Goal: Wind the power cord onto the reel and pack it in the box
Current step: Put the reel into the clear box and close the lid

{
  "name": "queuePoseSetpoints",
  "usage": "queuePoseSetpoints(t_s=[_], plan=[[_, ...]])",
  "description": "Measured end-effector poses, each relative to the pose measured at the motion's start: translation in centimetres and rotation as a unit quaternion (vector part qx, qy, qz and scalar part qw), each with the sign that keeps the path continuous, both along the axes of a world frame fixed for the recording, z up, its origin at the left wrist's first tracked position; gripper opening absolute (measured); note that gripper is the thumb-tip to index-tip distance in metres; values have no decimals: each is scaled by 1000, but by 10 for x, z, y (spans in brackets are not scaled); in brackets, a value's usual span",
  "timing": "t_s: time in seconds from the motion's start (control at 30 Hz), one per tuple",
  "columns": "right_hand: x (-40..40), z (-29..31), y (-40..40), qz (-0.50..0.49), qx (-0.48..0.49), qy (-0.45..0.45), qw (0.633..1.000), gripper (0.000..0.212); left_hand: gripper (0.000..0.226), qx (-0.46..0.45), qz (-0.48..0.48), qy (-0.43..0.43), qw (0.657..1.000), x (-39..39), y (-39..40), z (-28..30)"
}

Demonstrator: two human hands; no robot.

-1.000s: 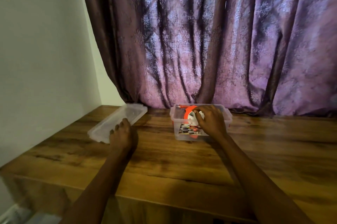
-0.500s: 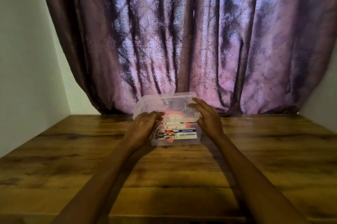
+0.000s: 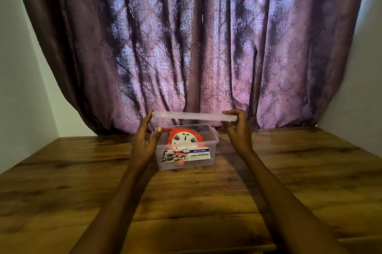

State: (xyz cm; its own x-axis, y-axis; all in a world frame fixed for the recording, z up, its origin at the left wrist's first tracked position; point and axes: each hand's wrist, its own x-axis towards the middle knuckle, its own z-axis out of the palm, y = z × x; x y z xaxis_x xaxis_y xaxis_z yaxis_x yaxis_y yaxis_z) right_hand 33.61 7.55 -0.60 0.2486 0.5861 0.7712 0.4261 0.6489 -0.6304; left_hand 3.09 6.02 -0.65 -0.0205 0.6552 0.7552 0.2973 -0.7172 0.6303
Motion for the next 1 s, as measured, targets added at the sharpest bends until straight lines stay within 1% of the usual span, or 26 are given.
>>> queuePoseSetpoints(t_s=[0.07,0.1,0.13,0.2,0.27,0.33,0.37,0.43,0.5,0.53,0.6,0.63,0.67,0.8,0.93,1.0], plan=[[-5,3,3,10,-6,117,993,42,53,13,16,-3,1000,4,1,4],[-8,4,6,0,-5,153,988,41,52,14,24,-3,1000,6,1,4],[-10,5,8,-19,-5,171,985,39,49,8,24,-13,1000,8,1,6],[-15,6,12,-43,-16,188,981,30,40,-13,-4,-76,997,14,0,10],[-19,5,17,-53,-28,180,982,22,25,-25,-23,-130,991,16,5,12],[-20,4,21,-52,-42,156,985,18,15,-62,-14,-146,987,11,12,14],[-19,2,23,-54,-55,142,987,18,16,-90,-16,-154,984,6,17,13],[-17,-3,26,-68,-96,113,987,21,30,-158,-11,-146,977,-1,30,10],[-16,-10,29,-85,-143,83,983,24,37,-224,-9,-144,964,-7,39,4],[-17,-14,31,-94,-169,67,979,25,39,-264,-27,-174,948,-9,42,0],[-20,-17,33,-100,-213,49,971,24,36,-324,-86,-262,905,-10,45,-9],[-22,-18,34,-96,-227,47,968,23,32,-342,-102,-292,887,-11,48,-14],[-24,-18,35,-90,-238,45,966,22,30,-358,-104,-298,879,-10,50,-18],[-23,-18,42,-51,-264,59,961,22,36,-381,-86,-314,865,-6,55,-25],[-19,-19,46,-16,-288,80,954,23,30,-378,-80,-325,863,-4,62,-27],[-17,-19,49,-12,-308,94,947,23,28,-383,-62,-330,860,-4,67,-26]])
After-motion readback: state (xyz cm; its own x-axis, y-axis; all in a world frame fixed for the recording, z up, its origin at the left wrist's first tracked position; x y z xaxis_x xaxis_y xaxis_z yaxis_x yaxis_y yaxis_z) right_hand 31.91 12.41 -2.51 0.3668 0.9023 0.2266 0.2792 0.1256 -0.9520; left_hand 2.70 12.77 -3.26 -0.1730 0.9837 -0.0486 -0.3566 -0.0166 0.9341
